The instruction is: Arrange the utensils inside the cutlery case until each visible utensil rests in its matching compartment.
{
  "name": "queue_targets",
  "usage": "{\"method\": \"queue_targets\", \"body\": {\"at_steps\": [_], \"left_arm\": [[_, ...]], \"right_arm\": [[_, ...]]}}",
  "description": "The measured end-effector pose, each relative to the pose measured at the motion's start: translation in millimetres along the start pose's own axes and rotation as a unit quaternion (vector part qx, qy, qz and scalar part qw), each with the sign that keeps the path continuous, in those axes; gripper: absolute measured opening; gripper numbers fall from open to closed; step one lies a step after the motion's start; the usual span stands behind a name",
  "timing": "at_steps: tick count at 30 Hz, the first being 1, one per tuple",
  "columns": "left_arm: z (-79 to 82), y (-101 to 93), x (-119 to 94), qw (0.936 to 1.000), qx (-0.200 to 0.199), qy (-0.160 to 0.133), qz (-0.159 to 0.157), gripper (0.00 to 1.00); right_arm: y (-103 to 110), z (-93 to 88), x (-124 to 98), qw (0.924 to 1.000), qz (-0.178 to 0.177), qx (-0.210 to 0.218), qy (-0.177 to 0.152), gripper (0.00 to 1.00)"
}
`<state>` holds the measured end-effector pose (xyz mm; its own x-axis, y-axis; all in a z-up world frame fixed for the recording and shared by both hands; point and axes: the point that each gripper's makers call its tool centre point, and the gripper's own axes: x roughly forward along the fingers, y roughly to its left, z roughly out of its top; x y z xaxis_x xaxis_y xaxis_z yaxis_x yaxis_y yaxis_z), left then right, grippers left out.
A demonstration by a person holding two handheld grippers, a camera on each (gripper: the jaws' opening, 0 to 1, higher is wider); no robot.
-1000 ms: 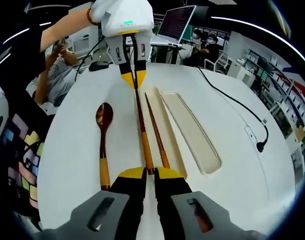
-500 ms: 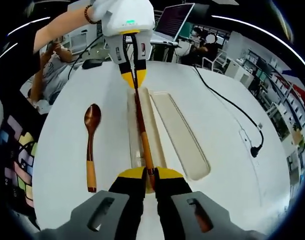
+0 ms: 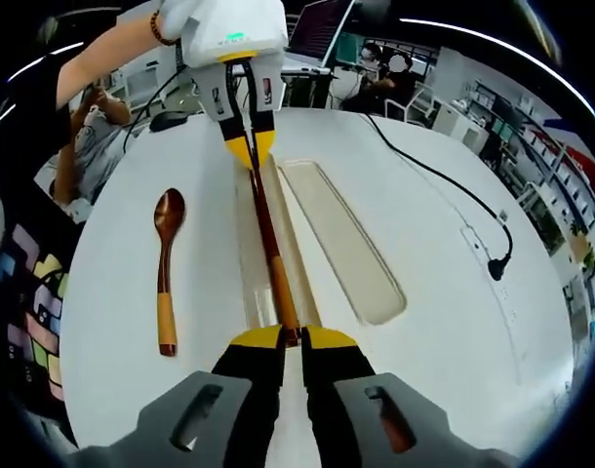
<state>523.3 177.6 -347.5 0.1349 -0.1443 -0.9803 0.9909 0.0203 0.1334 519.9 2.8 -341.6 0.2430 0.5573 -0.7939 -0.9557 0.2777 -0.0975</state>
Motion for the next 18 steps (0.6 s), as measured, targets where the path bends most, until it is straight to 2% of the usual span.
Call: {"method": "queue_targets", "body": {"at_steps": [8, 18], "left_arm": [[-5.9, -0.9, 0.1, 1.0000, -0.002, 0.005, -0.005, 0.02], [-3.0, -1.9, -0.2, 0.9999, -0.007, -0.001, -0.009, 0.03]], "right_arm": [[0.4, 2.2, 3.3, 0.9999, 0.009, 0.009, 0.001, 0.05], [-5.3, -3.5, 4.6, 0.9997, 0.010, 0.018, 0.012, 0.06]]}}
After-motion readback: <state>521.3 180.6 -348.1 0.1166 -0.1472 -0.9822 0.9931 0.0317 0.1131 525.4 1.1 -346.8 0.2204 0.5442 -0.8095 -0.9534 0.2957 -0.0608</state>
